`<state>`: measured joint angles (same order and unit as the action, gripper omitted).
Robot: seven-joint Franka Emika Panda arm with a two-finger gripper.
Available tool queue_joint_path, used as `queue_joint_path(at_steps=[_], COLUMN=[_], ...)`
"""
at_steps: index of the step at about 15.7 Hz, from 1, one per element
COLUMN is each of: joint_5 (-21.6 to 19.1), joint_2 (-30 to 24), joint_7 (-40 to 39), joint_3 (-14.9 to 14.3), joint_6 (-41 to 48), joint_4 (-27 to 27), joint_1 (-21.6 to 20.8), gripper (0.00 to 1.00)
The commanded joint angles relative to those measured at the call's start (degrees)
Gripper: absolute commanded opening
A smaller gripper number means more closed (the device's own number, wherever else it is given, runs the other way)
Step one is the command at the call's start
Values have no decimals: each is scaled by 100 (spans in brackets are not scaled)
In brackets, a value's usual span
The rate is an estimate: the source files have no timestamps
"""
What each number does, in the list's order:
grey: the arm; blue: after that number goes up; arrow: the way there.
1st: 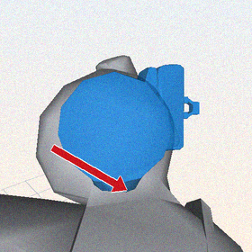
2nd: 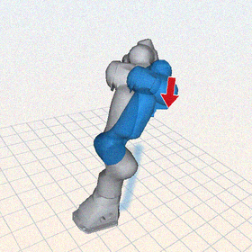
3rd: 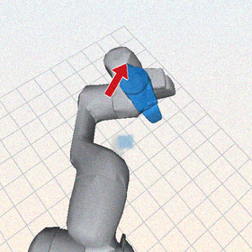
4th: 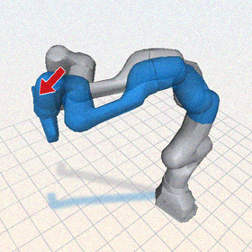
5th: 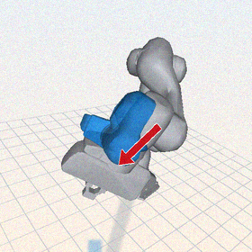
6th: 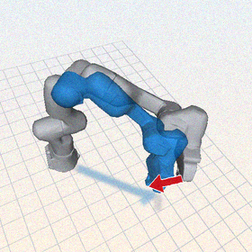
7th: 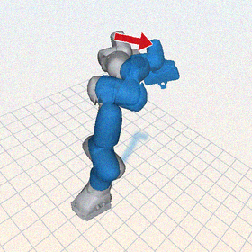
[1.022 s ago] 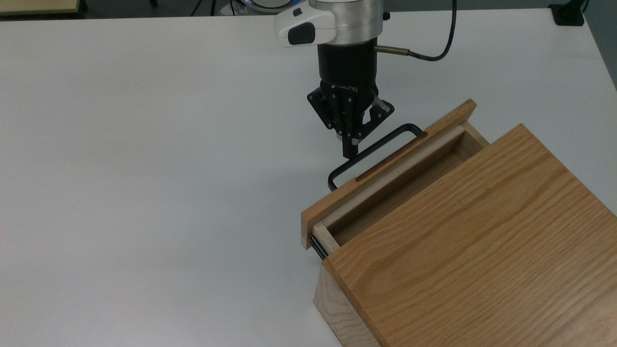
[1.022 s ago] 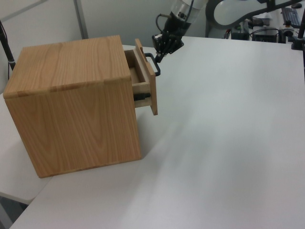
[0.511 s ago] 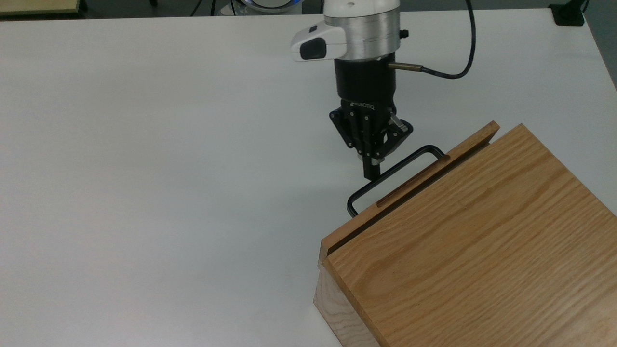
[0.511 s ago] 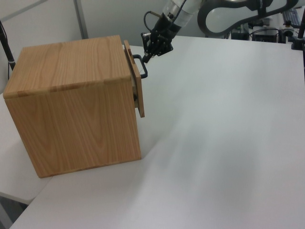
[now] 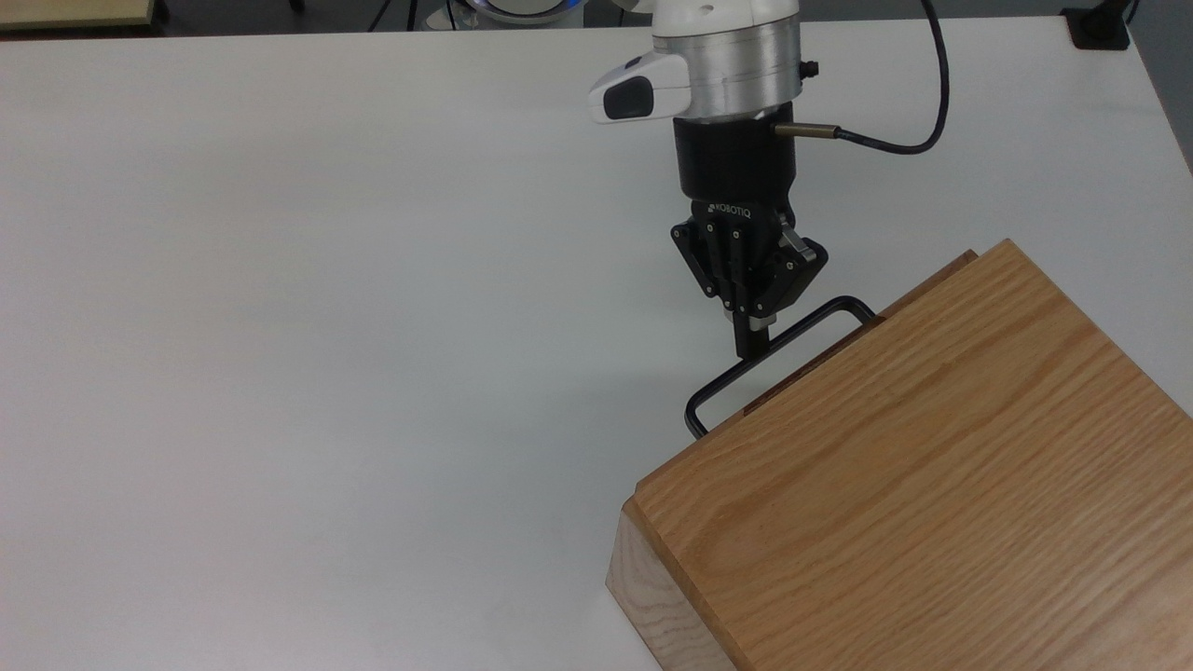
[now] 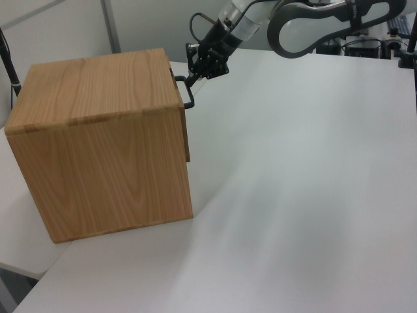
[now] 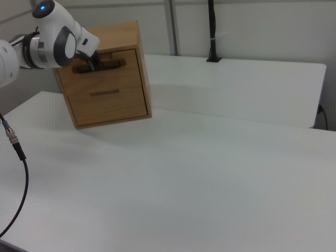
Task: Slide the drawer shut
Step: 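Push the drawer front with the gripper into the wooden cabinet, then lift the gripper up and away from the closed drawer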
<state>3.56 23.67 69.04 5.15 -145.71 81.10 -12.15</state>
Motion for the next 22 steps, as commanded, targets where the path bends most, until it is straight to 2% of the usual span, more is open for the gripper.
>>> queue_joint_path(at_steps=[1, 5, 7, 9, 11, 12, 13, 14, 15, 16, 18, 22], joint_5=[180, 242, 181, 76, -56, -92, -92, -66, -5, 31, 180, 189], joint_2=[208, 191, -316, -774, -1047, -1188, -1337, -1495, -1627, -1759, -2049, -2471], joint_7=[197, 215, -21, -696, -1215, -1409, -1585, -1770, -1937, -2069, -2516, -3852], joint_3=[-49, -41, -6, 30, 30, 30, 30, 30, 21, 21, -5, -41], joint_6=[-98, -142, 129, 847, 1918, 2498, 3043, 3536, 3984, 4407, 4989, 5746], joint_4=[-165, -139, 184, 441, 407, 389, 389, 389, 389, 398, 520, 749], joint_1=[-191, -183, 115, 221, 317, 431, 493, 520, 529, 529, 538, 810], gripper=[0, 0, 0, 2, 5, 20, 42, 77, 94, 100, 100, 100])
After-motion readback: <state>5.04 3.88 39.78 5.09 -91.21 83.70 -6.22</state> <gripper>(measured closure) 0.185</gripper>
